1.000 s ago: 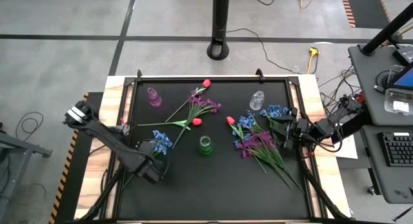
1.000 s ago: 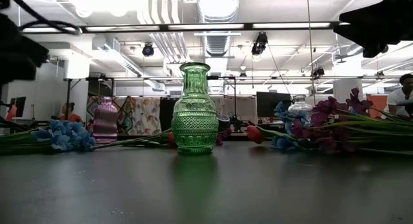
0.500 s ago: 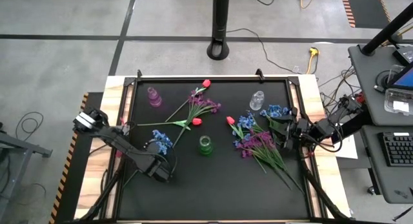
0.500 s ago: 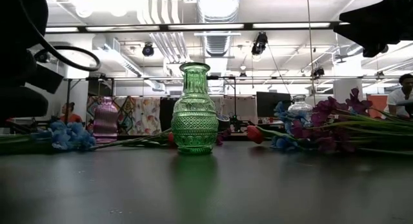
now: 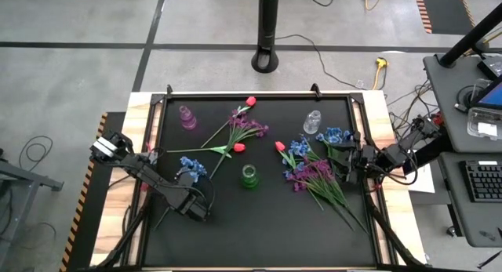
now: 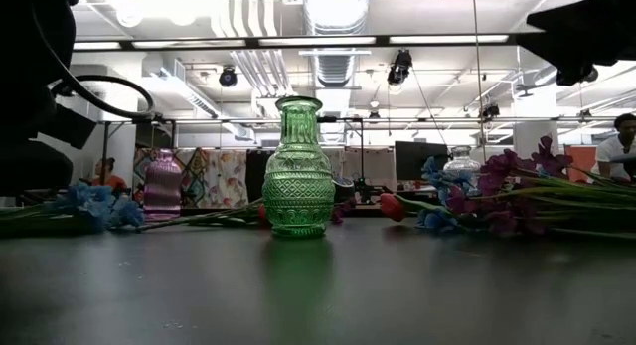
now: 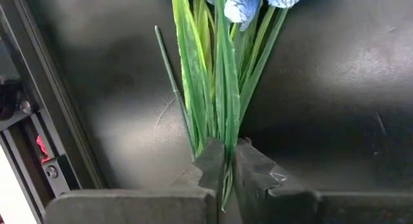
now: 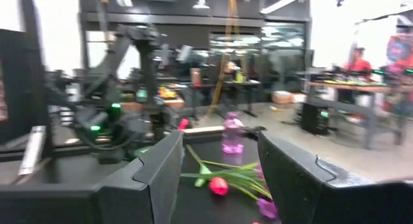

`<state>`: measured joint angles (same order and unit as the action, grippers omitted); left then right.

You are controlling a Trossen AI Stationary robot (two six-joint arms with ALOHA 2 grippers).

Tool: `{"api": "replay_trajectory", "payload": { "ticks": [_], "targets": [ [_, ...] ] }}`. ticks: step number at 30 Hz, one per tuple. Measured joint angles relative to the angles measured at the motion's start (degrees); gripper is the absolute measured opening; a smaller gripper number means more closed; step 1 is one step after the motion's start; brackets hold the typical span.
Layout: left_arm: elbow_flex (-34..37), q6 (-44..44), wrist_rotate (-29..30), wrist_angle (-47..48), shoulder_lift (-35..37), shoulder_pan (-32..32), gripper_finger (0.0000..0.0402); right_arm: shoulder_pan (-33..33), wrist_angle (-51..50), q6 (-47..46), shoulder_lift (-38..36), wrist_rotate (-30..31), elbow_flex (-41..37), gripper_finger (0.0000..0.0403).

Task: Sort flowers into vase by color
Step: Put the bottom left blue flower into the green crystal vase

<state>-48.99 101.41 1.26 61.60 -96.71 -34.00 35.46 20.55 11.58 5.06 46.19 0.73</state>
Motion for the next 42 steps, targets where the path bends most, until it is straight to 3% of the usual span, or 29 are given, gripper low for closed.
{"api": "replay_trajectory", "payload": {
  "ticks": [7, 14, 18, 23, 30, 34, 38, 40, 42],
  "targets": [
    [-2.2, -1.4, 1.3, 1.6, 2.4, -0.2, 0.0002, 0.0, 1.0, 0.0, 0.0, -1.2, 0.0, 0.0195],
    [-11.2, -3.5, 12.9, 9.3, 7.9, -0.6, 0.0001, 0.0, 1.0, 0.0, 0.0, -1.2, 0.0, 0.0195],
    [-16.8, -7.4, 26.1, 11.0, 11.6, -1.8, 0.0, 0.0, 1.0, -1.1, 0.0, -1.2, 0.0, 0.0195],
    [-21.2, -23.2, 48.3, 2.6, 15.9, -4.3, 0.0, 0.0, 0.9, -1.1, 0.0, -1.2, 0.0, 0.0195],
    [-20.1, -47.1, 65.8, -13.8, 21.4, -3.4, 0.0, 0.0, 1.1, -1.1, 0.0, -1.2, 0.0, 0.0195],
    [-18.4, -58.1, 70.3, -23.1, 23.4, -1.9, 0.0, 0.0, 1.2, -1.1, 0.0, -1.2, 0.0, 0.0195],
    [-15.3, -70.4, 71.2, -34.0, 24.7, 0.3, 0.0, 0.0, 1.3, -1.2, 0.0, -1.2, 0.0, 0.0195],
    [-13.6, -76.8, 68.6, -40.6, 25.3, 2.3, 0.0, 0.0, 1.5, -1.8, 0.0, -1.2, 0.0, 0.0195],
    [-11.6, -84.9, 61.8, -49.4, 25.7, 5.2, 0.0, 0.0, 1.7, -2.6, 0.0, -1.2, 0.0, 0.0195]
  ]
}}
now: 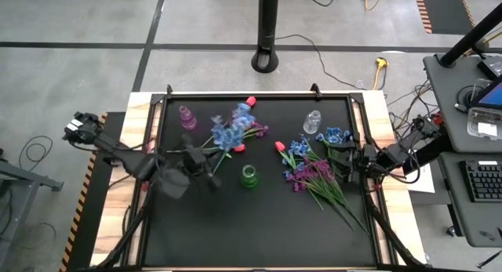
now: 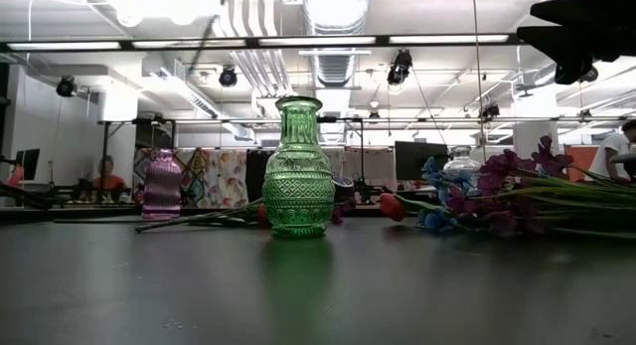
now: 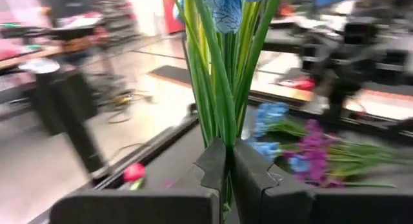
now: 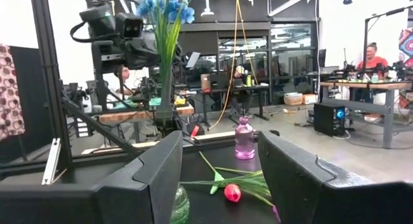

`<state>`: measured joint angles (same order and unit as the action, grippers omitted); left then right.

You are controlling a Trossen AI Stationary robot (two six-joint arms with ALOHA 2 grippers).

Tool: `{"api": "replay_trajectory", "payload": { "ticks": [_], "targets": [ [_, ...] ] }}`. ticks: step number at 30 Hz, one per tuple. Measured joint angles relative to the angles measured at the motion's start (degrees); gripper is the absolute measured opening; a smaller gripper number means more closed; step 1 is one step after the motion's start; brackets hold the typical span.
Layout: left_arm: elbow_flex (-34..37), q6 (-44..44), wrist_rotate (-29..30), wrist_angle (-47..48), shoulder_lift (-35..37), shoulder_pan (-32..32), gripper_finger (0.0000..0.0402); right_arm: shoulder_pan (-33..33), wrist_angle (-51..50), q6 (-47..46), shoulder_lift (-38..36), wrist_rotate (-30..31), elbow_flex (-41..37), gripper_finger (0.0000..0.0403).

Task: Sort flowers into vase by color
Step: Put the bottom left blue flower into the green crystal vase

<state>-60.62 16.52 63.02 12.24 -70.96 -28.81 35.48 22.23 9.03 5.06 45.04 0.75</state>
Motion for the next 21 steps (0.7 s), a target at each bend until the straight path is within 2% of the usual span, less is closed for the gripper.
{"api": "replay_trajectory", "payload": {
  "ticks": [3, 6, 9, 12, 13, 15, 19, 21],
  "targets": [
    [2.7, -13.0, -14.8, -13.7, 0.6, 5.3, 0.0, 0.0, 0.7, -1.3, 0.0, 0.0, 0.0, 0.0195],
    [6.3, -21.9, -26.2, -26.7, 1.8, 10.7, 0.0, 0.0, 0.8, -2.5, 0.0, 0.0, 0.0, 0.0195],
    [12.4, -23.3, -40.4, -39.8, 2.6, 16.4, 0.0, 0.0, 0.8, -3.1, 0.0, 0.0, 0.0, 0.0195],
    [19.7, -18.7, -54.2, -56.8, 2.2, 20.6, 0.0, 0.0, 0.8, -3.2, 0.0, 0.0, 0.0, 0.0195],
    [21.7, -16.5, -55.8, -62.6, 1.9, 21.4, 0.0, 0.0, 0.8, -3.5, 0.0, 0.0, 0.0, 0.0195],
    [25.7, -12.3, -55.3, -69.9, 1.7, 22.3, 0.0, 0.0, 0.8, -4.5, 0.0, 0.0, 0.0, 0.0195],
    [30.9, -4.5, -50.2, -75.1, 1.0, 22.7, 0.0, 0.0, 0.6, -5.0, 0.0, 0.0, 0.0, 0.0195],
    [31.8, -1.2, -49.8, -76.1, 1.1, 22.6, 0.0, 0.0, 0.7, -5.0, 0.0, 0.0, 0.0, 0.0195]
  ]
}}
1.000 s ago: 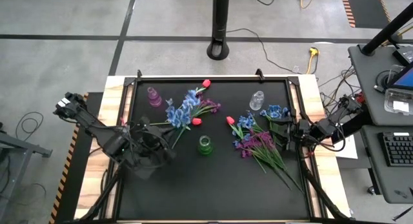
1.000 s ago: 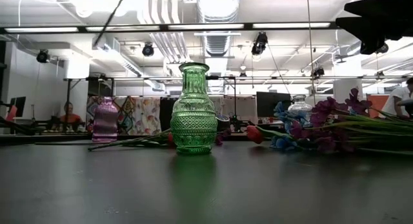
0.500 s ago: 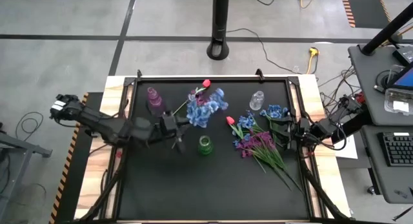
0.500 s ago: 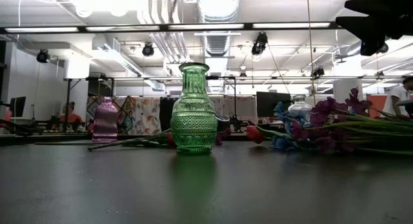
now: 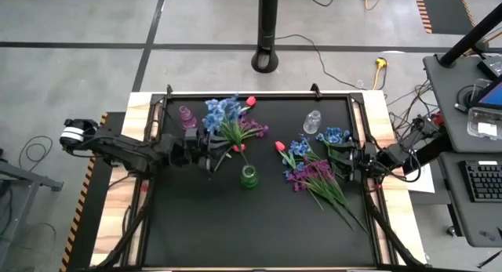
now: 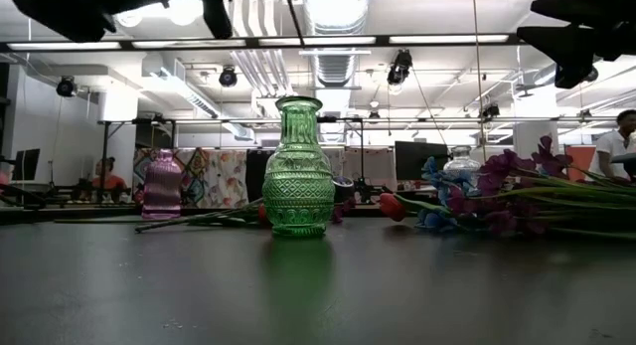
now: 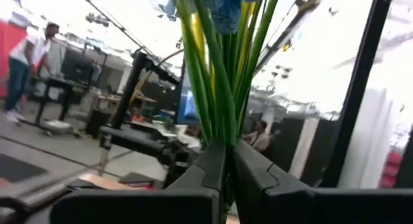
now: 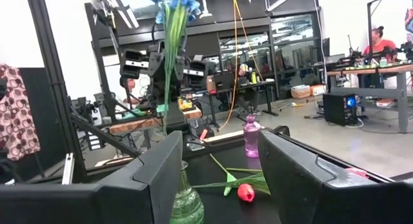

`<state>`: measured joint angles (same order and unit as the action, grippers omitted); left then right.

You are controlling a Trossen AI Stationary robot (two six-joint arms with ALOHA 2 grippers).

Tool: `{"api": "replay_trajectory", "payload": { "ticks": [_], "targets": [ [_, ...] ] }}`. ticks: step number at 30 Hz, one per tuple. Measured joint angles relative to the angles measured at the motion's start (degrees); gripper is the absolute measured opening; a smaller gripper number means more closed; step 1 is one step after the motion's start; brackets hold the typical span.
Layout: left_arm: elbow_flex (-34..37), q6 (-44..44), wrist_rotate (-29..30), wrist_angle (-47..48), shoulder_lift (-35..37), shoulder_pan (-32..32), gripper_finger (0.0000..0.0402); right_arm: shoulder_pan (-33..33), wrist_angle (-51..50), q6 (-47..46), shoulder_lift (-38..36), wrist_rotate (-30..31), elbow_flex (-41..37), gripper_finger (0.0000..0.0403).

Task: Sort flowers into vase by color
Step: Put the bottom left blue flower into the green crystal vase

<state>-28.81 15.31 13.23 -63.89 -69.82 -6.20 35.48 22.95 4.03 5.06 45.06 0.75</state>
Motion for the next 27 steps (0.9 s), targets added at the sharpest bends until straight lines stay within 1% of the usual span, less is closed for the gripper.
{"api": "replay_trajectory", "payload": {
  "ticks": [4, 10, 12, 15, 19, 27],
  "targets": [
    [1.1, 1.9, 0.4, 0.6, -0.9, 0.0, 0.0, 0.0, 0.1, 0.0, 0.0, 0.0, 0.0, 0.0195],
    [0.3, -1.2, 1.5, 0.8, -5.4, 0.0, 0.0, 0.0, 0.0, 0.3, 0.0, 0.0, 0.0, 0.0195],
    [-0.3, -2.0, 0.3, 0.8, -6.9, 0.0, 0.0, 0.0, 0.0, 0.3, 0.0, 0.0, 0.0, 0.0195],
    [-0.6, -4.2, -3.6, 2.5, -8.4, 0.0, 0.0, 0.0, 0.0, 0.3, 0.0, 0.0, 0.0, 0.0195],
    [-0.6, -4.7, -8.3, 2.8, -9.9, 0.0, 0.0, 0.0, 0.0, 0.4, 0.0, 0.0, 0.0, 0.0195],
    [-0.6, -7.4, -8.3, 5.3, -12.0, -0.1, 0.0, 0.0, 0.0, 0.5, 0.0, 0.0, 0.0, 0.0195]
  ]
}}
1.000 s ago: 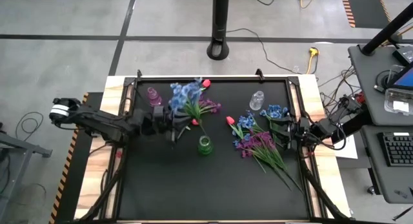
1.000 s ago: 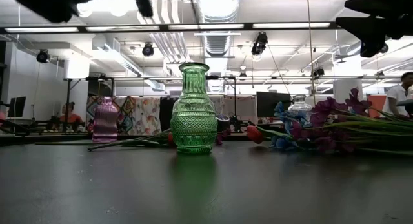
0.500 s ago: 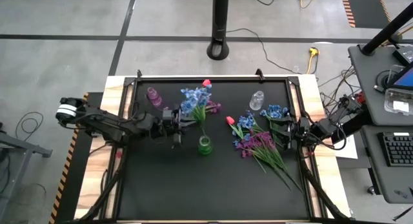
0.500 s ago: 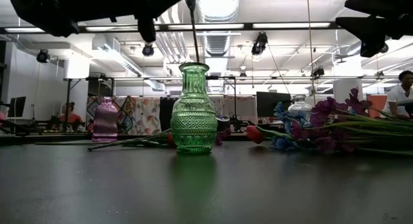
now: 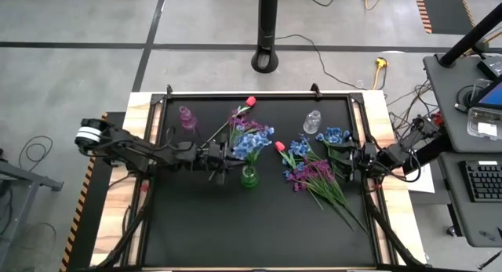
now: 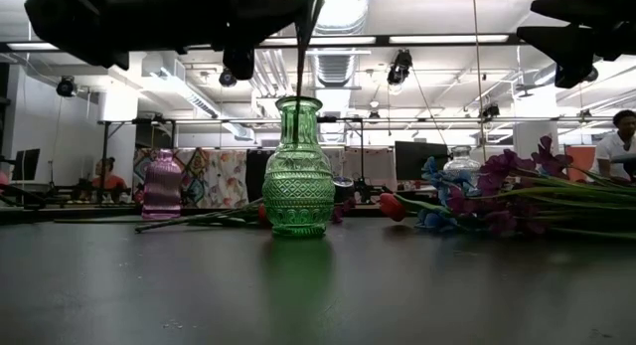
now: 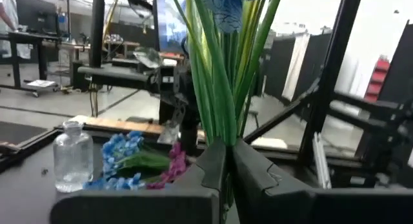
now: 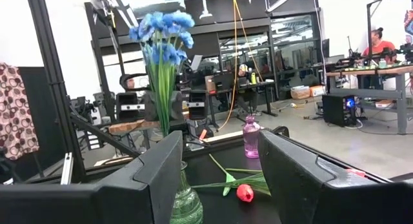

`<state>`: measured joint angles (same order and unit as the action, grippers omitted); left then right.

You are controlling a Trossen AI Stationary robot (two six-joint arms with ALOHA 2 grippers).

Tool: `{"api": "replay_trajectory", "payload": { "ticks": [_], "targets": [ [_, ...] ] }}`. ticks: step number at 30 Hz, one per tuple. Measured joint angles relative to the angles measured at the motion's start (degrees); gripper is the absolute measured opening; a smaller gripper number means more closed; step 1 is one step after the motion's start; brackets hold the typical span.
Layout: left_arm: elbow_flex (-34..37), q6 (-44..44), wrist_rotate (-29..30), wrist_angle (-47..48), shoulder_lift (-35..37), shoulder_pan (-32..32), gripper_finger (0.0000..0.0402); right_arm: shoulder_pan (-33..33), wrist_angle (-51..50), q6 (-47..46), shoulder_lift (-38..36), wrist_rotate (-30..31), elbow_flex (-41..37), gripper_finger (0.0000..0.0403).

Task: Sort flowers into vase by color
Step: Put the bottom left blue flower into the green crystal vase, then put the top left purple flower into the purple crystal vase

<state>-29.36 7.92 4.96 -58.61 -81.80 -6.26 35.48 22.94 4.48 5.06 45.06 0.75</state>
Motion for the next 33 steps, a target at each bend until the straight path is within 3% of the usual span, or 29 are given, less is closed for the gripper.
{"api": "replay_trajectory", "payload": {
  "ticks": [6, 11, 25, 29, 33],
  "targets": [
    [0.0, -0.1, 0.5, 0.2, -1.3, 0.0, 0.0001, 0.0, 0.0, 0.0, 0.0, 0.0, 0.0, 0.0195],
    [0.0, -0.3, 1.0, 1.0, -1.4, 0.0, 0.0027, 0.0, 0.0, 0.1, 0.0, 0.0, 0.0, 0.0195],
    [0.0, 3.2, 2.7, 7.9, -0.5, 0.0, 0.0172, 0.0, 0.0, -1.6, 0.0, 0.0, 0.0, 0.0195],
    [-1.7, 5.3, 2.6, 15.4, 1.1, 0.0, 0.0214, 0.0, 0.0, -3.5, 0.0, 0.0, 0.0, 0.0204],
    [-5.6, 7.8, 1.6, 31.1, 4.3, 0.0, 0.0239, 0.0, 0.2, -4.5, 0.0, 0.0, 0.0, 0.022]
  ]
}}
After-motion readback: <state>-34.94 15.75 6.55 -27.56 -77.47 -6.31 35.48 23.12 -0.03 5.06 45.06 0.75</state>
